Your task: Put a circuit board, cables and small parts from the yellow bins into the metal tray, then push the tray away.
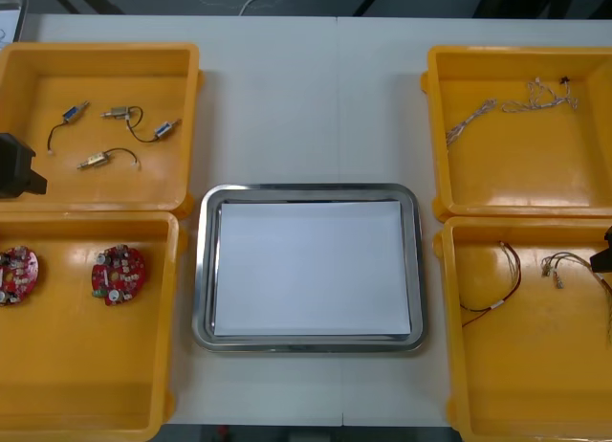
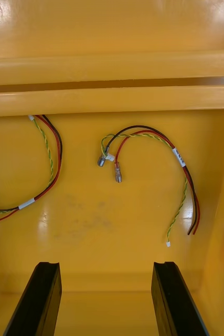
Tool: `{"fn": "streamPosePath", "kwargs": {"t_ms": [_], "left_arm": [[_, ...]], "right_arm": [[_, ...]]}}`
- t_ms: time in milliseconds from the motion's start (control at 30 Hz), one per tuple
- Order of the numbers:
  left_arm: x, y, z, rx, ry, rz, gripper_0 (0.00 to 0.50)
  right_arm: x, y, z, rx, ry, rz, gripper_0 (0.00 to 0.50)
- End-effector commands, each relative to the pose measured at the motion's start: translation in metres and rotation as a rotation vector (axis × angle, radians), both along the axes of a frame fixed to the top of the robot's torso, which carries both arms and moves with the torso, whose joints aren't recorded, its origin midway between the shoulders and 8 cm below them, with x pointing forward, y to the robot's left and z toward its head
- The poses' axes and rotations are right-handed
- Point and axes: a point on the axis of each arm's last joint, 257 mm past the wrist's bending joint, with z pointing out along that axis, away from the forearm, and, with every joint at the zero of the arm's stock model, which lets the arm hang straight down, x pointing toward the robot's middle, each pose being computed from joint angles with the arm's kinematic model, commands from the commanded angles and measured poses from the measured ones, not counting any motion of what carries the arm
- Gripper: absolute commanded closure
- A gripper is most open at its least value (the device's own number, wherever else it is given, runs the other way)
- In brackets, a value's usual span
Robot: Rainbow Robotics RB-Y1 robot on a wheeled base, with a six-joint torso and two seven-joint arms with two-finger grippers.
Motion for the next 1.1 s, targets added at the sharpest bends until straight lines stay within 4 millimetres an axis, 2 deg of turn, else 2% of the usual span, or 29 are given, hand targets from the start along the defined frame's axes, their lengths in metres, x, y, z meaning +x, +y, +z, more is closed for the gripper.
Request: {"fn": "streamPosePath", "kwargs": {"t_ms": [33,1100], "left_arm": [[-0.0048,0.0153,0.0078,0.066,-0.001,-0.053,0.000],[-0.0048,0.0153,0.0078,0.066,-0.001,-0.053,0.000]], "right_arm": [[-0.0028,-0.0073,0.0018,0.017,-0.009,-0.058,0.000],[-0.0028,-0.0073,0.0018,0.017,-0.009,-0.058,0.000]]}}
